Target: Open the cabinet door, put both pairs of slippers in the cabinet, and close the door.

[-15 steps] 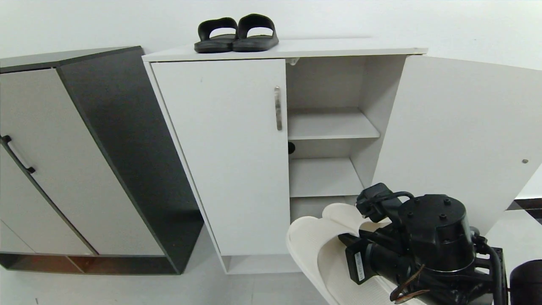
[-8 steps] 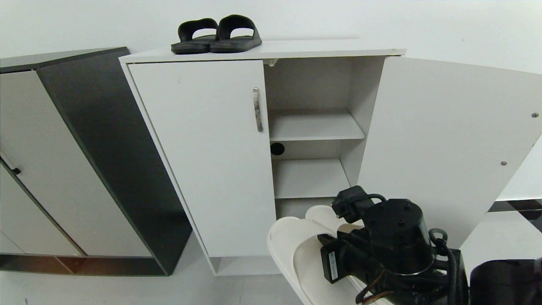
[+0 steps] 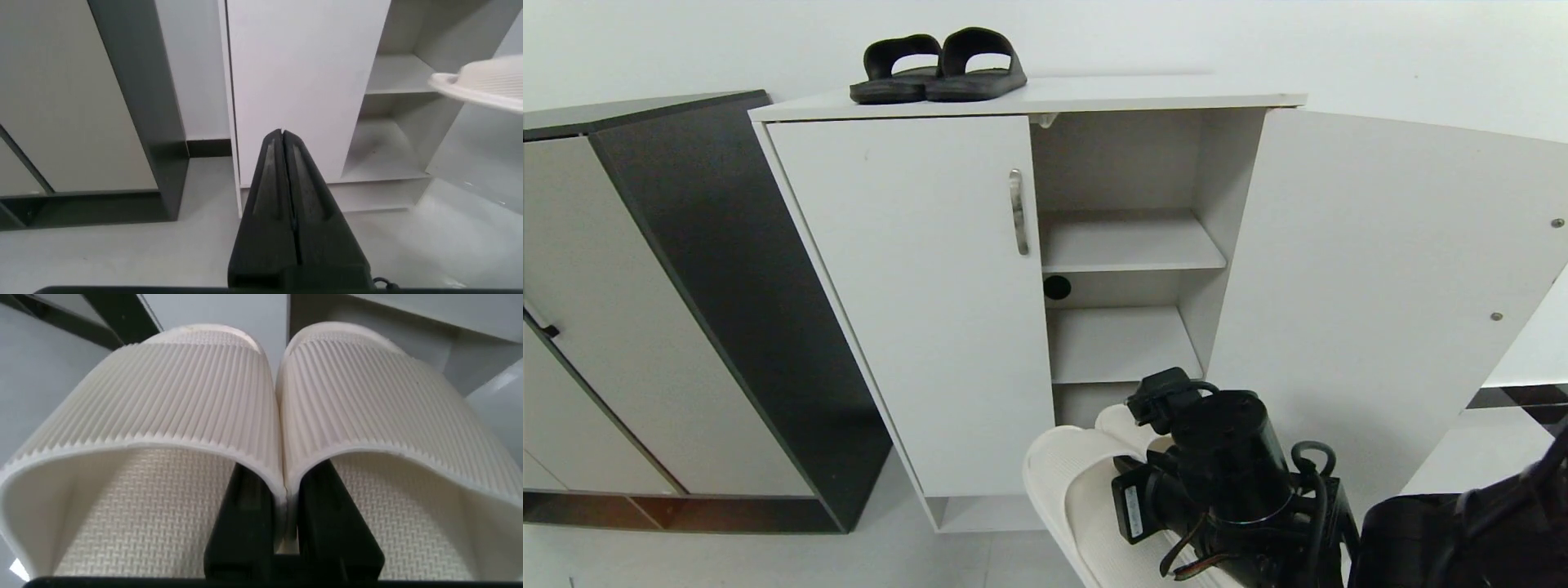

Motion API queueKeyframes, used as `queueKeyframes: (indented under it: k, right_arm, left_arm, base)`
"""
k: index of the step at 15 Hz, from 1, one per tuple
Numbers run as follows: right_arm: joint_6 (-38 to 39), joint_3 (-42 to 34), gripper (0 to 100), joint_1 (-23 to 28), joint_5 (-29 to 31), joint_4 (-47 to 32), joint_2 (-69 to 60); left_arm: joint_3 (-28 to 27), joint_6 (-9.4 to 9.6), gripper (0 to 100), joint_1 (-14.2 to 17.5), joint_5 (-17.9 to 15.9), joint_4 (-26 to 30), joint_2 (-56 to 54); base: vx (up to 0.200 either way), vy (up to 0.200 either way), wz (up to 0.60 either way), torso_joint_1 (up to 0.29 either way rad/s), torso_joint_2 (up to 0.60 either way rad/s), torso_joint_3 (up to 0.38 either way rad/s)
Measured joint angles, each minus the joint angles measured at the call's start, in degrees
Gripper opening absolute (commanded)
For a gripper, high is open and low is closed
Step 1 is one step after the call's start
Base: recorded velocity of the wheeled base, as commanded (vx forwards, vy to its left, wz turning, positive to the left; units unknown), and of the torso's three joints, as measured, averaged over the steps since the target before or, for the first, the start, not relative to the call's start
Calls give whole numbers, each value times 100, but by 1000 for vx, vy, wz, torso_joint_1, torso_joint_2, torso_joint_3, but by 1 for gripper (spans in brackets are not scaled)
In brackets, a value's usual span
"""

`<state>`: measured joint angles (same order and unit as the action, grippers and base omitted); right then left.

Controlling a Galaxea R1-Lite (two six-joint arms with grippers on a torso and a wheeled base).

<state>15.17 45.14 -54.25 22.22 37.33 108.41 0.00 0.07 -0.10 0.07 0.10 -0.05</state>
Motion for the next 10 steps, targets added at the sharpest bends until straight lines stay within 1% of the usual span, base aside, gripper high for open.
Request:
queueKeyframes:
  k: [2,4,7,10]
  right_arm:
    - [10,41,0,11,77,-2,104]
    - [21,118,0,0,424,-2,241]
    - [361,524,0,0,758,-33,523]
    - [401,902,0,12,1220,-150,896]
  left_arm:
    - [0,9,0,0,0,0,2]
    - [0,15,0,0,0,0,2]
    - [0,46,0,0,-2,0,2]
    - [0,55,0,-1,-7,0,5]
  base:
    - [0,0,0,0,0,0]
    - [0,0,0,2,0,-93]
    - [0,0,0,4,2,-175]
    - [0,0,0,1,2,-196]
